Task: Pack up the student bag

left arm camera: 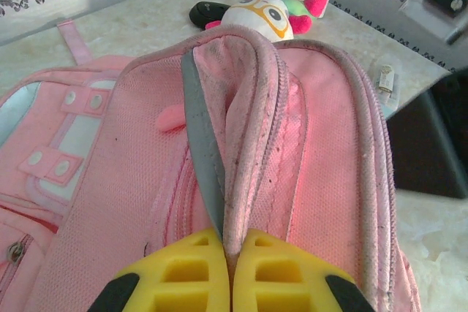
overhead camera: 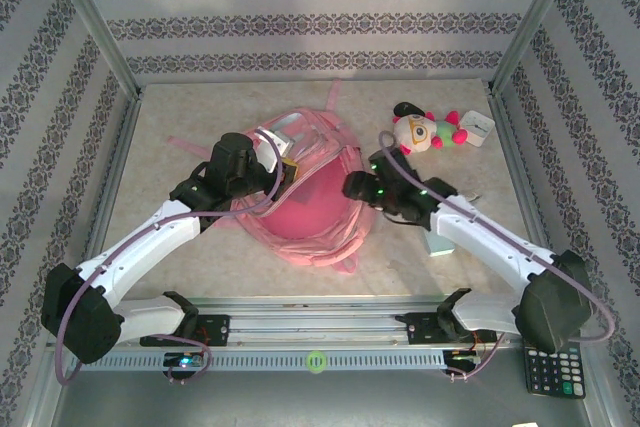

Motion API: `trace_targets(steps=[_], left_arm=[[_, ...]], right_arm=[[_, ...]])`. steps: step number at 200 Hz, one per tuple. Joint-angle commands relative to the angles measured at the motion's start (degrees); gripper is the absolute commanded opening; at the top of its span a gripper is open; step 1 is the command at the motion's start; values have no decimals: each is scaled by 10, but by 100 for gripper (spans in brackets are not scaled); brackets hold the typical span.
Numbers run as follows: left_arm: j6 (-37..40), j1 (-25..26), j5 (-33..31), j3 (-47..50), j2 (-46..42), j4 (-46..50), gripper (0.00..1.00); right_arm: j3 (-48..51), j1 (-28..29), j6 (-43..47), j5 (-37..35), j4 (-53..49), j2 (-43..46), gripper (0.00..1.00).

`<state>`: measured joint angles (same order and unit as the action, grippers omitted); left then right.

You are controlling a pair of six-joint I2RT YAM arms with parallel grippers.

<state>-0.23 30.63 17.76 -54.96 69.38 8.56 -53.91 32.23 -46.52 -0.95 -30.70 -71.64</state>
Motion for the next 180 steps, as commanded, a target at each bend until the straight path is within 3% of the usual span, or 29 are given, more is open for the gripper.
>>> trace_targets(steps=[1, 32, 51, 75, 149, 180], left_arm=[[8, -3, 5, -3, -22, -28, 0], [4, -4, 6, 0, -22, -30, 0], [3, -4, 6, -1, -20, -29, 0], [6, -4, 4, -7, -16, -28, 0], [1, -5, 9, -15, 5, -35, 0], [1, -5, 6, -18, 10, -35, 0]], right_arm=[[-19, -99, 187, -13, -225, 2, 83], [-12, -305, 278, 47, -253, -35, 84], [-7, -361, 294, 93, -233, -68, 86], [-12, -370, 305, 76, -211, -114, 93], [-35, -359, 339, 107, -179, -211, 96], [-19, -330, 335, 121, -177, -224, 96]])
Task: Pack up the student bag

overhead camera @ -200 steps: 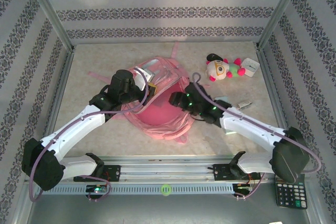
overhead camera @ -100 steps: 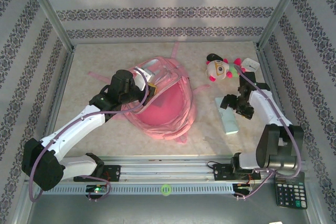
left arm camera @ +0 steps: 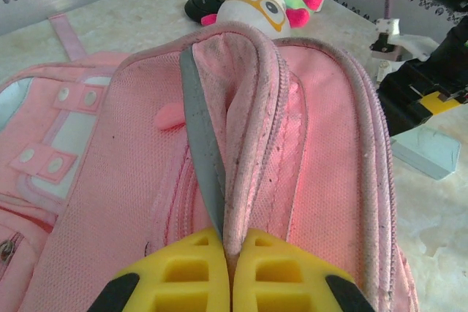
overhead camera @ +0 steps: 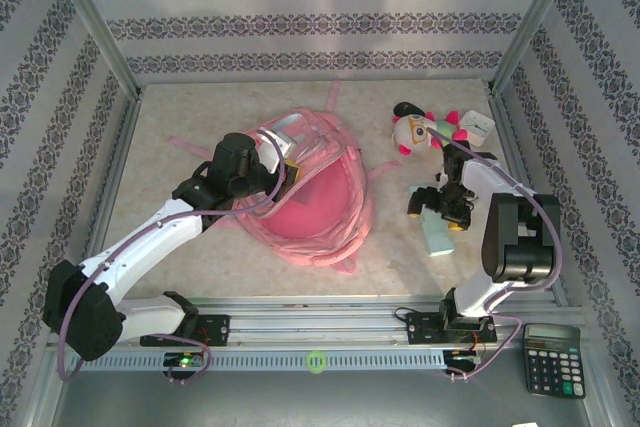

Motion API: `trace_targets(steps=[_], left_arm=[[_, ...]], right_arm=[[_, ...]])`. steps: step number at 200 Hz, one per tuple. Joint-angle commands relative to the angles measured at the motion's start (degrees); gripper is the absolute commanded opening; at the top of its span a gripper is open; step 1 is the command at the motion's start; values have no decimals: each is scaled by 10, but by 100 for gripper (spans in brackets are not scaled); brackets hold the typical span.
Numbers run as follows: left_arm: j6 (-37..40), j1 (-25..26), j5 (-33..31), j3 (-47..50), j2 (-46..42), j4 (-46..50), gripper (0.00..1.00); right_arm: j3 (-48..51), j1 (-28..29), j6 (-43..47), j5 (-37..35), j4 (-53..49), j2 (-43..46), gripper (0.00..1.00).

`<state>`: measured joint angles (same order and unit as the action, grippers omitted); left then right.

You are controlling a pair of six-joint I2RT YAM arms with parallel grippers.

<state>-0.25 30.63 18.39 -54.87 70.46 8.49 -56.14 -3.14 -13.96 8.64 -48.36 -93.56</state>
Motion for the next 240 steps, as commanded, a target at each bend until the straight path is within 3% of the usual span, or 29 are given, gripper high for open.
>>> trace_targets(steps=[1, 27, 70, 103, 140, 174, 206, 240], left_arm=[[2, -5, 0, -19, 0, -34, 0], [1, -7, 3, -22, 7, -34, 0], [-6, -6, 17, -26, 20, -45, 0], [-7, -6, 18, -29, 24, -45, 0], [-6, -6, 14, -27, 18, -41, 0], [-4, -6, 6, -26, 10, -37, 0], [-4, -6, 7, -28, 6, -35, 0], [-12, -6, 14, -24, 3, -44, 0]], right_arm=[[4, 24, 8, 28, -1, -5, 96], [25, 50, -10, 85, -8, 21, 95], [26, 65, -55, -50, -34, 47, 96], [15, 65, -56, -58, -6, 16, 93], [11, 65, -51, -41, 38, -19, 83], [12, 65, -46, -62, 39, -24, 60], [18, 70, -63, -28, 13, 61, 57], [43, 121, -164, 64, 16, 216, 58]])
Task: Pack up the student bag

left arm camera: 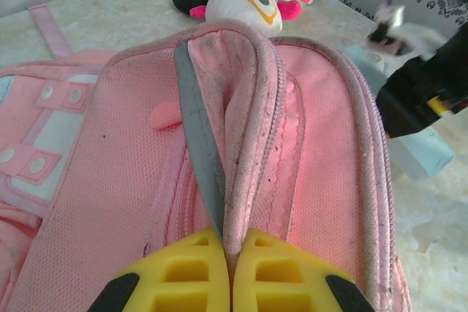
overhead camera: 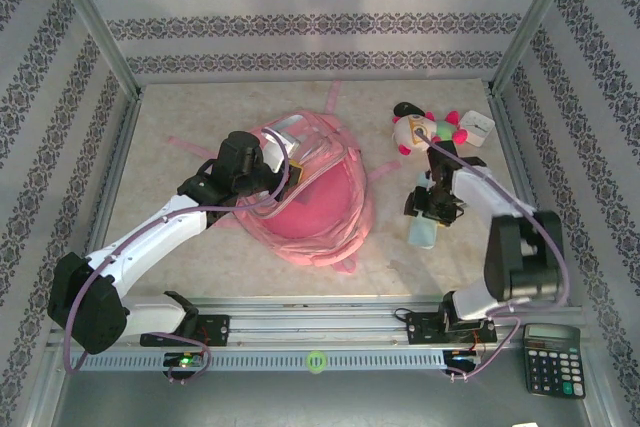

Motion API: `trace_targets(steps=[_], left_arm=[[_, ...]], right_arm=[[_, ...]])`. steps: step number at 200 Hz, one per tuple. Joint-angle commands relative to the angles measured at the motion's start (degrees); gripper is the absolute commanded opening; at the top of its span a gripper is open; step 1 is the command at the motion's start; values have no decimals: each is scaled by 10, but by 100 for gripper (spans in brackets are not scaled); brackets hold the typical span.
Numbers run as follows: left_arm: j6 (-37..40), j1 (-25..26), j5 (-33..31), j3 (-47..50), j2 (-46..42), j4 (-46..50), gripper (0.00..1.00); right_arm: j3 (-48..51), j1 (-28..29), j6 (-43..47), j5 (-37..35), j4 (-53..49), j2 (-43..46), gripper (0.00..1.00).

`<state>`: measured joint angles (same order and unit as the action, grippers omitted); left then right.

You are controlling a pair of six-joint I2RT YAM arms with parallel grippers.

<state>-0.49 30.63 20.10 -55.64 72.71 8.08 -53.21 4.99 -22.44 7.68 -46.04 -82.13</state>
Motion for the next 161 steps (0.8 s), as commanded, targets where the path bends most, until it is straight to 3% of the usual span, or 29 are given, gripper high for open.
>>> trace_targets(steps=[1, 39, 73, 106, 161], left_arm=[[-10, -6, -3, -16, -20, -40, 0], [-16, -6, 8, -15, -19, -48, 0], [-23, -6, 13, -18, -23, -60, 0], [-24, -6, 15, -22, -26, -65, 0], [-23, -6, 16, -32, -24, -69, 0]], right_arm=[[15, 43, -84, 76, -6, 105, 58], [46, 170, -259, 85, 75, 218, 57], [98, 275, -416, 70, 254, 219, 57], [68, 331, -433, 46, 306, 153, 56], [40, 347, -466, 70, 409, 57, 63]])
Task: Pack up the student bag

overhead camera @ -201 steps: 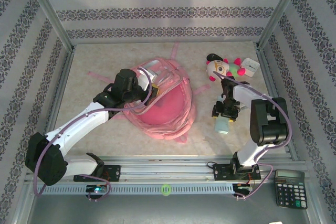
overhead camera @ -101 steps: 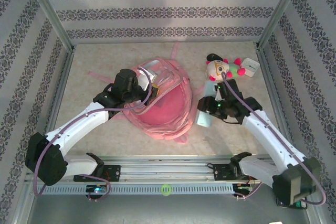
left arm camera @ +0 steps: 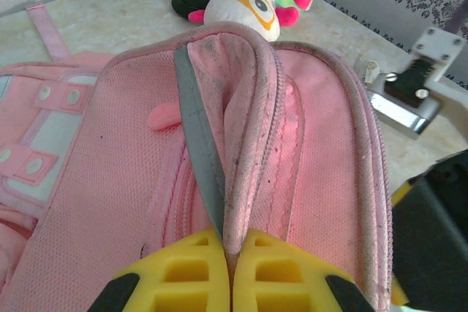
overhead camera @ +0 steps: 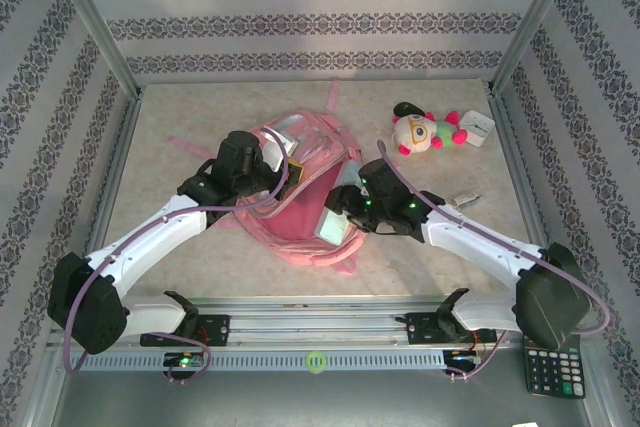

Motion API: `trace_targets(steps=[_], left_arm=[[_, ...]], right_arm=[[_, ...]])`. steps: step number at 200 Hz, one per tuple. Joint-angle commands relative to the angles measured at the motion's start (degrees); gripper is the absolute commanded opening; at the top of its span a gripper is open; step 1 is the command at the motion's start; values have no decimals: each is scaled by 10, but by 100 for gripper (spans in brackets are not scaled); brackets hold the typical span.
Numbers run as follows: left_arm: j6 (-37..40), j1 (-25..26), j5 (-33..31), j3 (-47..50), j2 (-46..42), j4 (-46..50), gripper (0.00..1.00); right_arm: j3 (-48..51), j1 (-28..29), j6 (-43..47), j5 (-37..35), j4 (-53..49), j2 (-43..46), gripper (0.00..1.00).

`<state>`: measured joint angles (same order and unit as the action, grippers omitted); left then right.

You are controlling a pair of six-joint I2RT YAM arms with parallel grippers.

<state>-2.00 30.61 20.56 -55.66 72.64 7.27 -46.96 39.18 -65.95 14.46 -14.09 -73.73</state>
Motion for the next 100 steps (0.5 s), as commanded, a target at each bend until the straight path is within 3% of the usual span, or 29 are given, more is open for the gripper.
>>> trace_targets(steps=[1, 48, 73, 100], left_arm=[[-8, -6, 11, -31, -23, -61, 0], [-6, -6, 12, -34, -22, -60, 0], [-5, -6, 12, -35, -24, -57, 0], [-5, -6, 16, -34, -20, -57, 0]], right_arm=[[-23, 5, -32, 2, 92, -28, 63], [-36, 8, -43, 20, 157, -94, 83], [-10, 10, -52, 21, 172, -91, 83], [31, 26, -72, 15, 183, -82, 73]])
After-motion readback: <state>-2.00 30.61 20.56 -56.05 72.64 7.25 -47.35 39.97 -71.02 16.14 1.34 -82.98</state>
